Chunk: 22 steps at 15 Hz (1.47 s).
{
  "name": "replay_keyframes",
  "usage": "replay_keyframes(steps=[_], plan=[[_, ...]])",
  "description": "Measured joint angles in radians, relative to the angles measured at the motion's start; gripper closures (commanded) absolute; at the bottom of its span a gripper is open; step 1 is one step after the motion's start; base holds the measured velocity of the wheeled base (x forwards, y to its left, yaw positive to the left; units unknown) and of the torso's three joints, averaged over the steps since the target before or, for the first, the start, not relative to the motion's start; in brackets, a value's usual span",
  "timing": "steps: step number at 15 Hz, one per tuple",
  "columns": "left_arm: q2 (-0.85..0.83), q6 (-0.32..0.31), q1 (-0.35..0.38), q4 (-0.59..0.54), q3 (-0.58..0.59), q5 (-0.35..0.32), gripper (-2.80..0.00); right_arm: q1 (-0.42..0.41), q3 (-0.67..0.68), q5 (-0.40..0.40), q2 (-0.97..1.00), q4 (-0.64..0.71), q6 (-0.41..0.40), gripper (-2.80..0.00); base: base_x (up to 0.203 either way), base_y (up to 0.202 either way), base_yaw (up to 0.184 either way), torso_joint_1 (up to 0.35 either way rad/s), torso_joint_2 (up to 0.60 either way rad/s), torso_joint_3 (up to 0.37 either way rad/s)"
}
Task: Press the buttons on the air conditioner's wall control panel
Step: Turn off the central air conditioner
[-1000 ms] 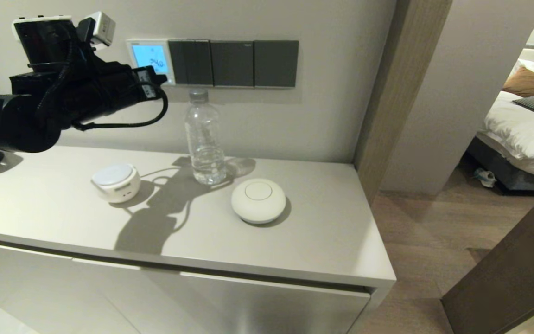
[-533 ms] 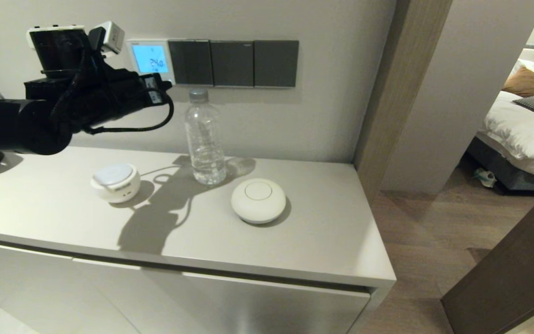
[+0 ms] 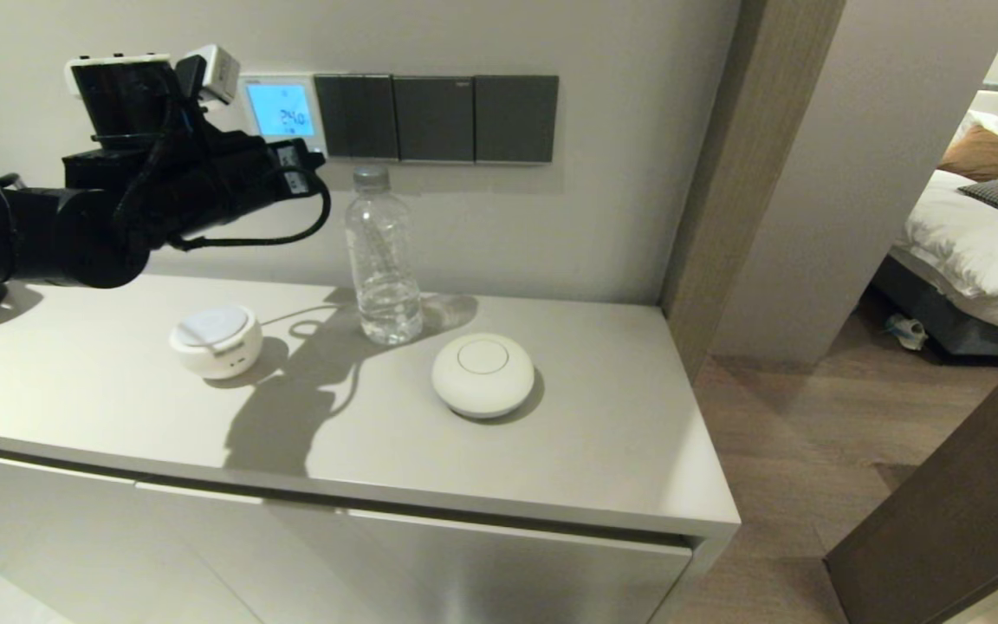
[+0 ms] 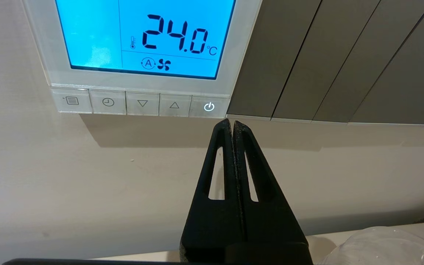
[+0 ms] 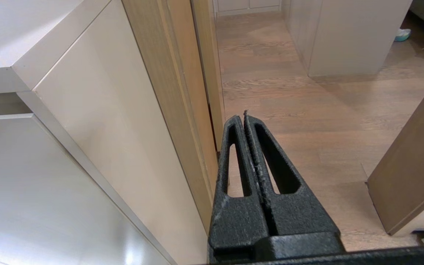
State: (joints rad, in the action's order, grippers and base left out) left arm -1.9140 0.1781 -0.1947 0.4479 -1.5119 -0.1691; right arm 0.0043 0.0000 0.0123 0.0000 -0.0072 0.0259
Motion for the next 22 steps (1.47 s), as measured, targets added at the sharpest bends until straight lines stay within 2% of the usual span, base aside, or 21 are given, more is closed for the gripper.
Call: replay_keyframes(steps=[14,22], plan=[[-0.056,0.003,0.015,0.0,-0.057,0.003,0.0,0.0,0.0,0.0,0.0,0.0,0.0,0.0,0.0,0.0,0.0,0.0,0.0,0.0],[-0.013,0.009,0.024,0.006,-0.027,0.005,0.0,0.0,0.0,0.0,0.0,0.0,0.0,0.0,0.0,0.0,0.0,0.0,0.0,0.0]])
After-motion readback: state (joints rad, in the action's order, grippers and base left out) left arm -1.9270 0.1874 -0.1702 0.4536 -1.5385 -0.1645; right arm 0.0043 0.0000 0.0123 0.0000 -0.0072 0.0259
